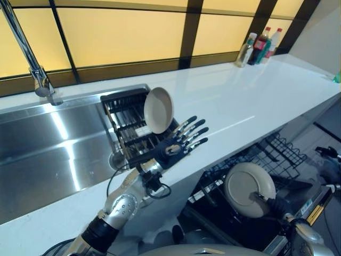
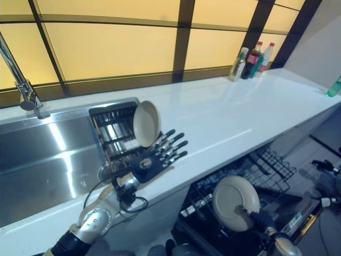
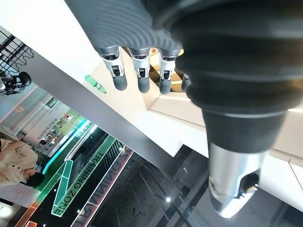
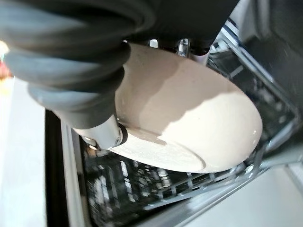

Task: Pick up plates and place into dishwasher.

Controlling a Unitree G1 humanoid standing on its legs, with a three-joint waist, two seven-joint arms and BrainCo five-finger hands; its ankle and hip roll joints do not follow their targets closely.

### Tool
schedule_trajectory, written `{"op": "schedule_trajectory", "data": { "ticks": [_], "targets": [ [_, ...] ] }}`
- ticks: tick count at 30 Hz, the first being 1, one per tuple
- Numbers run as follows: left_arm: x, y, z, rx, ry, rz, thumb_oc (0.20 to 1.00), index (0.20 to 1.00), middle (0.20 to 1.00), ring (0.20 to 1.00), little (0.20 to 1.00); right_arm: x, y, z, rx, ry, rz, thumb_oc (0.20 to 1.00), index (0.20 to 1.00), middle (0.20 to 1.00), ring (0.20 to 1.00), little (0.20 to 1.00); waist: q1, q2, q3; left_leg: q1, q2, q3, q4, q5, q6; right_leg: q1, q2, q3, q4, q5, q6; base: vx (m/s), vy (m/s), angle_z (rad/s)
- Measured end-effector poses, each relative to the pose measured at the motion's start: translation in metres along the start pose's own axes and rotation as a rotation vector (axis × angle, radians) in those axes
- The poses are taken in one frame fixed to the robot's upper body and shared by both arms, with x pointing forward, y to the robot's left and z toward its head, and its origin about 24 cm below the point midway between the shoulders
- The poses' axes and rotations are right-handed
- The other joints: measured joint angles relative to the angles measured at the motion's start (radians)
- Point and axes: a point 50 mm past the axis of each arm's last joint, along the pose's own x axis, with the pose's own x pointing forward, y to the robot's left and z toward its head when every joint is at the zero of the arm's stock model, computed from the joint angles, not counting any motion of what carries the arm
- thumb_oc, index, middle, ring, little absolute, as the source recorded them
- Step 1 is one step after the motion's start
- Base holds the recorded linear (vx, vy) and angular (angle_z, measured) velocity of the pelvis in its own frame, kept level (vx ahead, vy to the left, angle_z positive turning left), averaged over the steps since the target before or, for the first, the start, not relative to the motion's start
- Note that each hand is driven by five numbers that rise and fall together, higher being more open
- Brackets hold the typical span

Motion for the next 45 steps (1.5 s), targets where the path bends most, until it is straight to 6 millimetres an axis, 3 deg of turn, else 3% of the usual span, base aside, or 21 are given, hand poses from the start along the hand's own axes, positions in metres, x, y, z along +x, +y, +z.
{"op": "schedule_trajectory", "data": {
  "ticks": [6,10,19,20,21,35,45],
  "targets": [
    [-0.002,0.001,0.001,0.006,0.023,-0.006,1.000,1.000,1.000,1.000,1.000,0.007,0.000,-0.006,-0.250,0.073,-0.038,0.200,0.200,0.200,0.200,0.200,0.001,0.008,0.007,-0.008,0.002,-0.009,0.010,-0.001,-0.001,0.000,0.000,-0.007,0.001,0.000,0.000,0.00,-0.001,0.03],
    [-0.004,0.004,0.003,0.014,0.038,0.004,1.000,1.000,1.000,1.000,1.000,0.013,0.004,0.004,-0.393,0.047,-0.034,0.200,0.200,0.200,0.200,0.200,0.002,0.014,0.014,-0.008,0.001,-0.011,0.012,-0.001,-0.001,0.002,-0.002,-0.008,0.002,0.000,0.000,0.00,0.000,0.00],
    [-0.004,0.003,0.002,0.007,0.052,-0.013,1.000,1.000,1.000,1.000,1.000,0.019,0.007,0.013,-0.459,0.023,-0.051,0.200,0.200,0.200,0.200,0.200,0.004,0.036,0.038,-0.008,0.001,-0.016,0.013,-0.001,-0.001,0.005,-0.003,-0.012,0.002,0.000,0.000,0.00,-0.001,0.00],
    [-0.004,0.003,0.002,0.007,0.052,-0.013,1.000,1.000,1.000,1.000,1.000,0.019,0.008,0.013,-0.464,0.021,-0.055,0.498,0.498,0.498,0.498,0.498,0.004,0.037,0.039,-0.007,0.001,-0.016,0.013,-0.001,-0.001,0.005,-0.003,-0.013,0.002,0.000,0.000,0.00,0.000,0.00],
    [-0.004,0.003,0.002,0.007,0.052,-0.014,1.000,1.000,1.000,1.000,1.000,0.019,0.008,0.013,-0.472,0.018,-0.060,1.000,1.000,1.000,1.000,1.000,0.004,0.039,0.040,-0.007,0.001,-0.016,0.013,-0.001,-0.001,0.006,-0.003,-0.013,0.002,0.000,0.000,0.00,0.000,0.00],
    [-0.004,0.003,0.002,0.005,0.052,-0.015,1.000,1.000,1.000,1.000,1.000,0.019,-0.001,0.013,-0.491,0.032,-0.191,1.000,1.000,1.000,1.000,1.000,0.003,0.045,0.045,0.005,0.001,-0.025,0.009,-0.001,-0.001,0.021,-0.004,-0.021,-0.002,-0.001,0.000,0.00,0.003,0.01],
    [-0.004,0.003,0.002,0.006,0.051,-0.014,1.000,1.000,1.000,1.000,1.000,0.015,-0.018,0.015,-0.373,0.012,-0.296,1.000,1.000,1.000,1.000,1.000,0.001,0.045,0.045,0.007,0.001,-0.021,0.003,-0.001,-0.001,0.020,-0.004,-0.019,-0.003,-0.001,0.000,0.00,0.012,0.00]
  ]
}}
